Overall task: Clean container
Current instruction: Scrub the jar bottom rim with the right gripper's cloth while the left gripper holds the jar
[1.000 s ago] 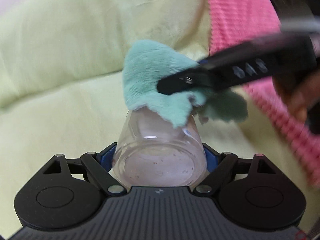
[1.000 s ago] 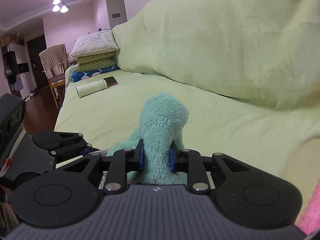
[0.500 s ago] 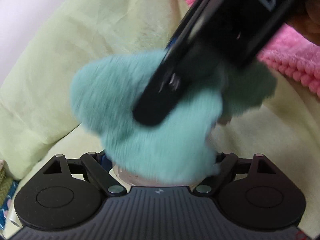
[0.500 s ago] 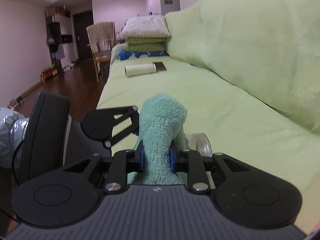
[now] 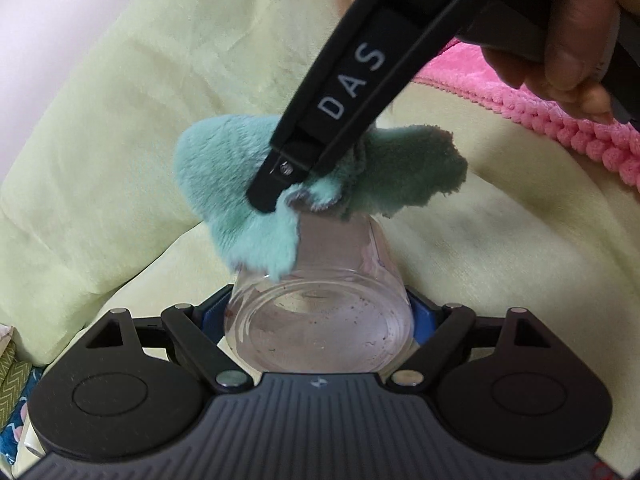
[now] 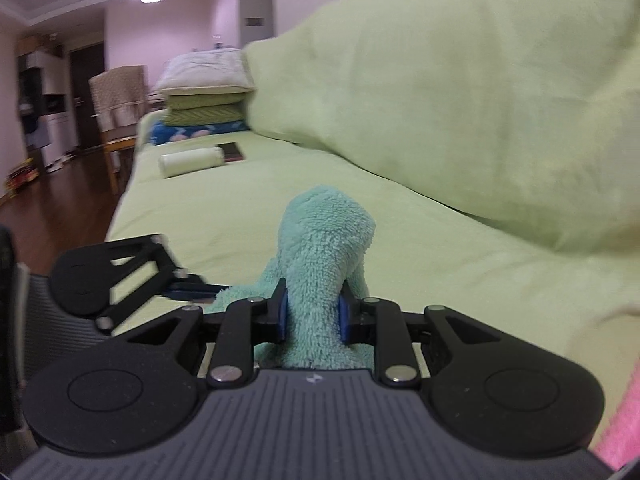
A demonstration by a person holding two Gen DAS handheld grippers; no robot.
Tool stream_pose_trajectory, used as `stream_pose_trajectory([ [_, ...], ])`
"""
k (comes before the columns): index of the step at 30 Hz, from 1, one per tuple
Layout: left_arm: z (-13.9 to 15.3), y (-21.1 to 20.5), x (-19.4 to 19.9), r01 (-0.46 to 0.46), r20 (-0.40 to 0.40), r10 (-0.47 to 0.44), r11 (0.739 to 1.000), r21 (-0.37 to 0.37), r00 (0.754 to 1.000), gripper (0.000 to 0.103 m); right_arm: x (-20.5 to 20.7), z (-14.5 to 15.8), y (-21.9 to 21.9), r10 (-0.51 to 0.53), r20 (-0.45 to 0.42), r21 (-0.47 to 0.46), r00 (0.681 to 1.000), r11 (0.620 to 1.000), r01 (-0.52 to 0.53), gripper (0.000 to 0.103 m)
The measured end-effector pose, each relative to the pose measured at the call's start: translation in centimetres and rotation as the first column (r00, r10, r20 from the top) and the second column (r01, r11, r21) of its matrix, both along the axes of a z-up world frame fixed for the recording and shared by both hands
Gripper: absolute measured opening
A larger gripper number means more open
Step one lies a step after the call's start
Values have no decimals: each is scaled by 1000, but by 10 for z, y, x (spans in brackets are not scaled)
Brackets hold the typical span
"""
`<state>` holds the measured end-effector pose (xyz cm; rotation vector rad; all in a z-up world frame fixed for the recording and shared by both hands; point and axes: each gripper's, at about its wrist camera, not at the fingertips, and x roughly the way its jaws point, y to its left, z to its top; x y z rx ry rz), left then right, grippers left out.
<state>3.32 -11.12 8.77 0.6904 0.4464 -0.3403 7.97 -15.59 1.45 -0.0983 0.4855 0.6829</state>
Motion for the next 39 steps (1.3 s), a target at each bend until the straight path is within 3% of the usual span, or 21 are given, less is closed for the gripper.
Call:
stream_pose_trajectory([
  [3,5,6,8,-22,-55,18,997,-68,998,85,4,-3,-9,-15,-37,52,999,999,17,20],
  [5,11,16,20,-56,-145,31,984,-171,989,86,6,-3,-11,-17,-47,60,999,998,20,20],
  [8,19,38,38,-124,-289,18,926,-355,957,86,7,-4,-11,-15,-60,70,998,997,19,20],
  [10,21,47,44,-145,-326,-1,895,-423,945,86,5,-1,-14,-15,-72,69,997,997,20,20],
  [13,21,37,39,-113,-274,12,928,-355,962,86,2,6,-16,-6,-87,52,996,999,11,21],
  [14,20,32,38,-95,-231,24,950,-299,973,86,-1,10,-15,16,-77,47,997,999,-12,21],
  [16,16,11,28,-51,-98,40,992,-116,994,86,-9,17,-11,90,-49,47,995,995,-88,20],
  [17,11,6,25,-35,-61,32,998,-58,998,86,-13,19,-8,128,-46,46,991,991,-126,20],
  [19,7,2,23,-17,-35,16,1000,-16,999,86,-18,18,1,204,-56,40,977,979,-202,20],
  [22,8,3,27,-17,-49,16,999,-35,999,86,-21,12,10,274,-65,57,960,961,-270,21],
  [26,12,10,39,-48,-100,37,994,-102,994,85,-18,8,15,263,-45,77,964,963,-259,20],
  [29,16,13,48,-70,-135,51,988,-141,990,85,-15,6,19,233,-8,56,972,971,-232,20],
  [39,17,8,60,-67,-128,48,987,-144,991,85,0,0,13,76,3,61,997,995,-76,19],
])
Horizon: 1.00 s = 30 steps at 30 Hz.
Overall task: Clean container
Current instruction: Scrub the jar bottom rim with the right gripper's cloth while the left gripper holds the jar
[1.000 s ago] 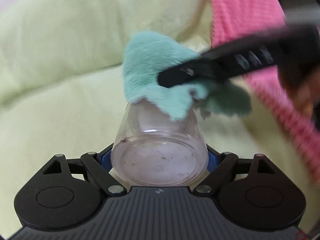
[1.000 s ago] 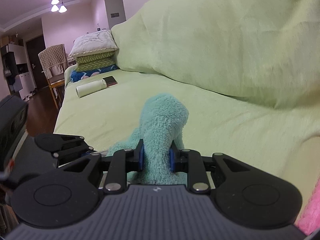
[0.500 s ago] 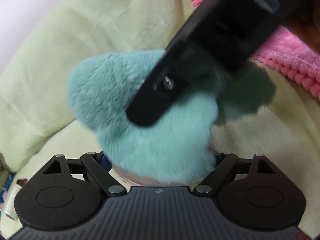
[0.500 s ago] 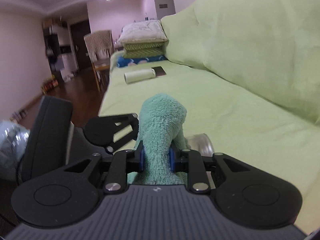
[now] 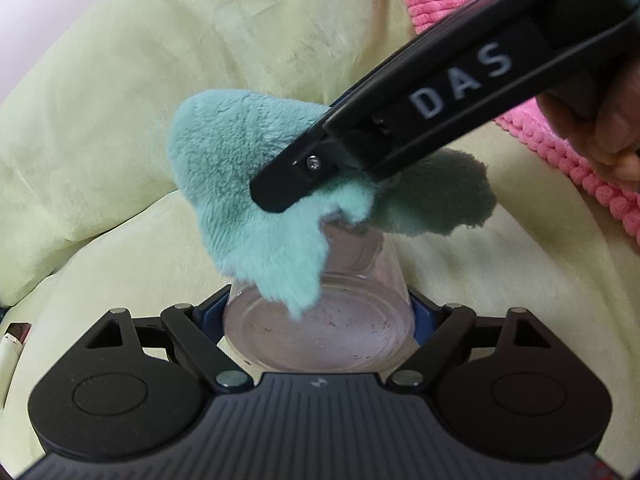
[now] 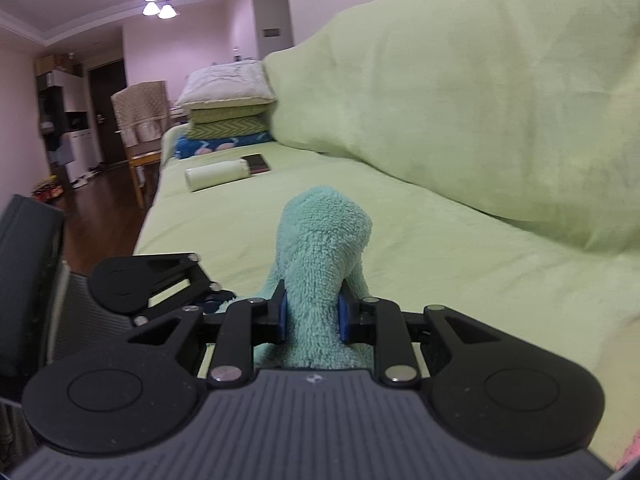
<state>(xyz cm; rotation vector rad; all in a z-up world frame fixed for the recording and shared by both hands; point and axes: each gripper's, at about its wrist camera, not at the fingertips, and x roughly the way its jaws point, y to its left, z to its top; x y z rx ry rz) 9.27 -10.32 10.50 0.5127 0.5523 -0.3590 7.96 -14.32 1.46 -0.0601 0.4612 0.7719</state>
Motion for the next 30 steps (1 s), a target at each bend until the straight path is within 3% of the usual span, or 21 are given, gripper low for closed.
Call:
stream_pose_trajectory([
  [2,1,1,4,-3,-11,3,1000,-15,1000,85,2,0,-4,-17,-29,29,999,999,18,19],
  [5,4,10,16,-26,-96,16,994,-109,995,85,4,0,-11,-36,-56,44,998,998,39,19],
  [8,6,27,32,-73,-209,16,961,-267,978,85,5,-1,-17,-53,-75,60,996,997,57,19],
  [10,7,28,38,-83,-226,15,952,-295,974,86,6,-1,-18,-63,-84,56,994,996,68,20],
  [12,7,15,32,-61,-160,26,974,-218,987,86,6,1,-20,-78,-98,51,992,995,83,20],
  [14,3,3,15,-30,-56,26,996,-84,998,86,3,4,-23,-79,-101,49,992,995,84,20],
  [16,-2,-4,7,-10,9,10,1000,15,1000,86,-2,9,-23,-45,-70,35,996,998,48,20],
  [19,-8,-8,5,-1,48,-3,996,94,999,86,-10,14,-18,80,-52,29,995,996,-79,20],
  [23,-10,-6,8,3,40,-7,995,102,999,85,-16,10,-1,162,-40,-7,986,987,-162,20],
  [30,-12,-5,18,-12,1,12,997,80,1000,85,-13,3,9,95,43,-49,995,994,-93,21],
])
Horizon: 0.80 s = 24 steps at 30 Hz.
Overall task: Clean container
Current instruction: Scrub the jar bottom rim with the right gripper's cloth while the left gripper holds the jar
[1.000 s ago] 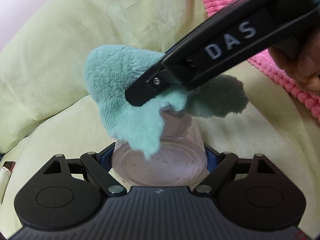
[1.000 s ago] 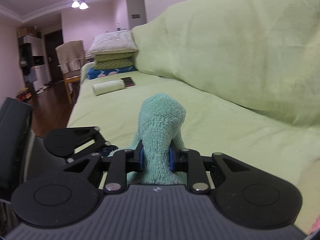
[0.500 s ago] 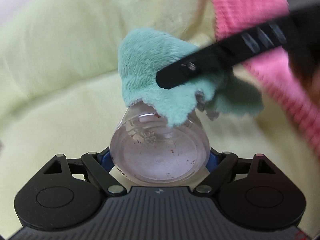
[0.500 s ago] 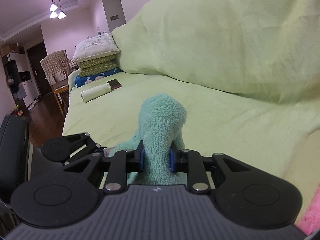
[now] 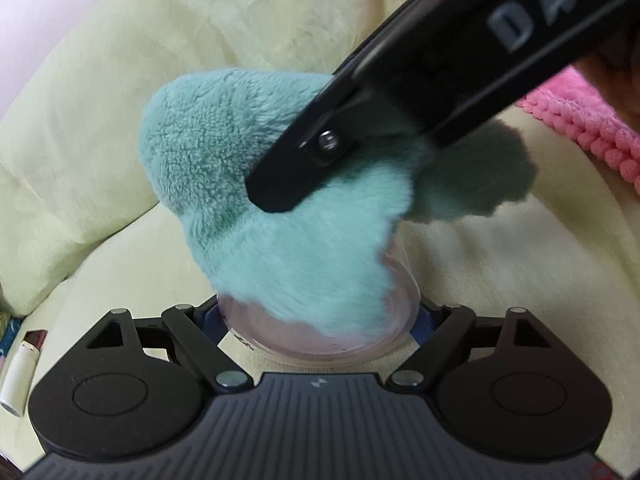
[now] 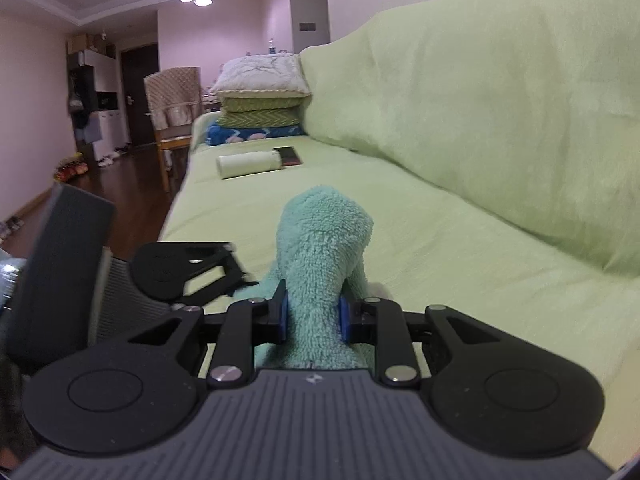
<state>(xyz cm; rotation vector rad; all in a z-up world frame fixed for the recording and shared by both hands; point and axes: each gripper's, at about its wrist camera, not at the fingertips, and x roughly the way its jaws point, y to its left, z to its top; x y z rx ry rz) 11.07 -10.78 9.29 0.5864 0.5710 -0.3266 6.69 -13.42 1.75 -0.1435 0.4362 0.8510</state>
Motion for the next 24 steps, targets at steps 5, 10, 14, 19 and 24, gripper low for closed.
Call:
stream_pose_trajectory([
  [5,-3,-2,4,2,6,-2,1000,0,1000,85,7,-4,-5,-91,27,-17,995,996,92,20],
  [10,-4,-3,6,8,15,-8,1000,4,1000,85,13,-9,-14,-187,14,-19,982,982,187,20],
  [14,-3,20,-5,6,-13,-7,999,-40,1000,85,14,-8,-16,-196,-17,-3,980,981,196,20],
  [19,13,54,3,-29,-134,-9,960,-277,991,86,18,-8,-22,-210,-62,19,976,977,212,20],
  [24,11,42,-7,16,8,-15,997,-79,1000,86,12,-1,-26,-191,-76,-12,979,982,190,20],
])
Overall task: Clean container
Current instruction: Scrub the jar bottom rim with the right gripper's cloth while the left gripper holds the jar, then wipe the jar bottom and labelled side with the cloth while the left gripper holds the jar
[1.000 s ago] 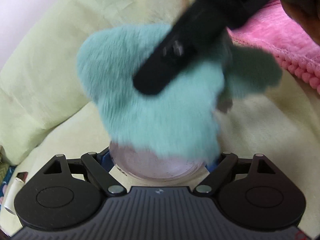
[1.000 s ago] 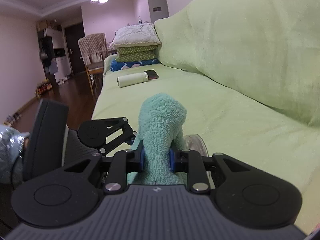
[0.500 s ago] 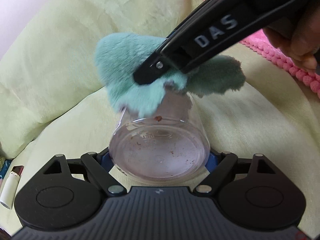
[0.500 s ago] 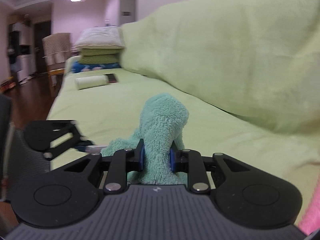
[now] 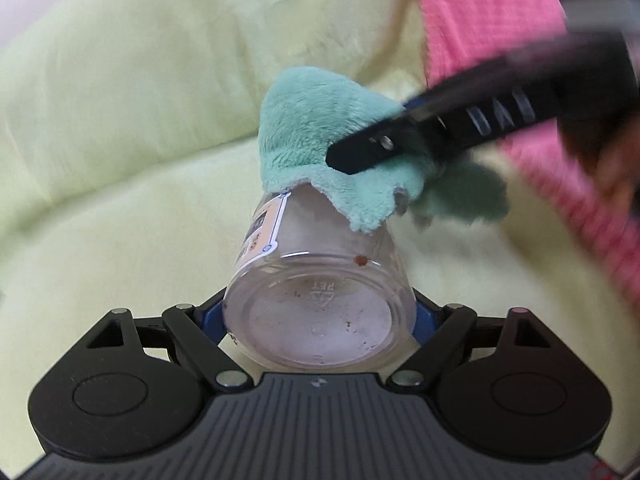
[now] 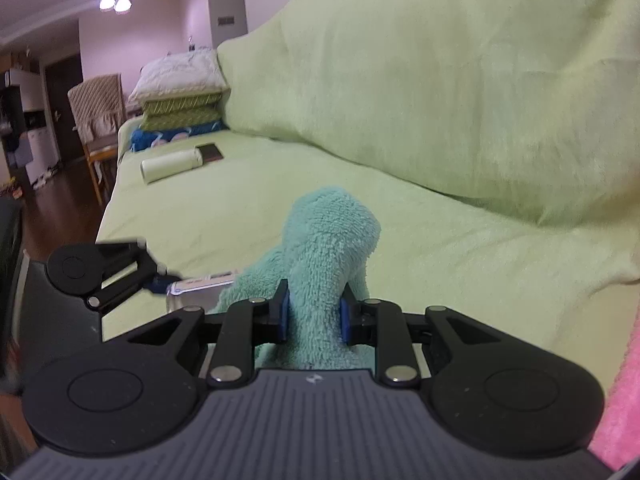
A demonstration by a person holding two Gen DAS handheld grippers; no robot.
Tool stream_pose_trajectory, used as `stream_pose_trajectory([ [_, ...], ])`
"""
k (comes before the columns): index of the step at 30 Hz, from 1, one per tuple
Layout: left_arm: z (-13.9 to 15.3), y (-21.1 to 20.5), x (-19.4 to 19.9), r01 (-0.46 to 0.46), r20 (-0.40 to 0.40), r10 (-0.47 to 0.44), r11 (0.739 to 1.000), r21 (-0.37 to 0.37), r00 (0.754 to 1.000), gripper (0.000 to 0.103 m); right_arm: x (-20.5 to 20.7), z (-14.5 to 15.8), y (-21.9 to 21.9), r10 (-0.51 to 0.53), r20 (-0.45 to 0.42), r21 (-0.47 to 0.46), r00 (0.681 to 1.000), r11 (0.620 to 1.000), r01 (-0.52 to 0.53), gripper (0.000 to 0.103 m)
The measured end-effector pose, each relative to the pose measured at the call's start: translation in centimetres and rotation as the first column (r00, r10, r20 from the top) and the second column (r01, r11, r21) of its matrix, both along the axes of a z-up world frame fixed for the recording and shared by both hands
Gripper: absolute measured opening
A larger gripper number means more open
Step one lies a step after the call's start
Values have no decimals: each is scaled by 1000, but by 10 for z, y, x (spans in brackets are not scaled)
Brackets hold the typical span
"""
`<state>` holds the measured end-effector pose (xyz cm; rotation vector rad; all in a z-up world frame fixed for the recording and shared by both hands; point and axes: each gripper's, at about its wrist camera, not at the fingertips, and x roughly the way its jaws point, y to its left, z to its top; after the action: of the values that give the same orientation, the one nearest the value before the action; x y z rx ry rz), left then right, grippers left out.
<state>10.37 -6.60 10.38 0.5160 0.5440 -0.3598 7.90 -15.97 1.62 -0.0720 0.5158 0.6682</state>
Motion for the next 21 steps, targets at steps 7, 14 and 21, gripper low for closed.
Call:
stream_pose_trajectory([
  [7,-12,-7,-11,32,109,-53,982,188,993,86,-21,9,17,247,39,-7,968,969,-247,21],
  [14,-6,3,-2,13,69,-22,992,128,997,85,-26,0,31,269,126,-54,955,963,-264,21],
  [21,-7,3,-2,19,90,-33,989,149,995,85,-15,-5,27,127,162,-68,979,991,-117,21],
])
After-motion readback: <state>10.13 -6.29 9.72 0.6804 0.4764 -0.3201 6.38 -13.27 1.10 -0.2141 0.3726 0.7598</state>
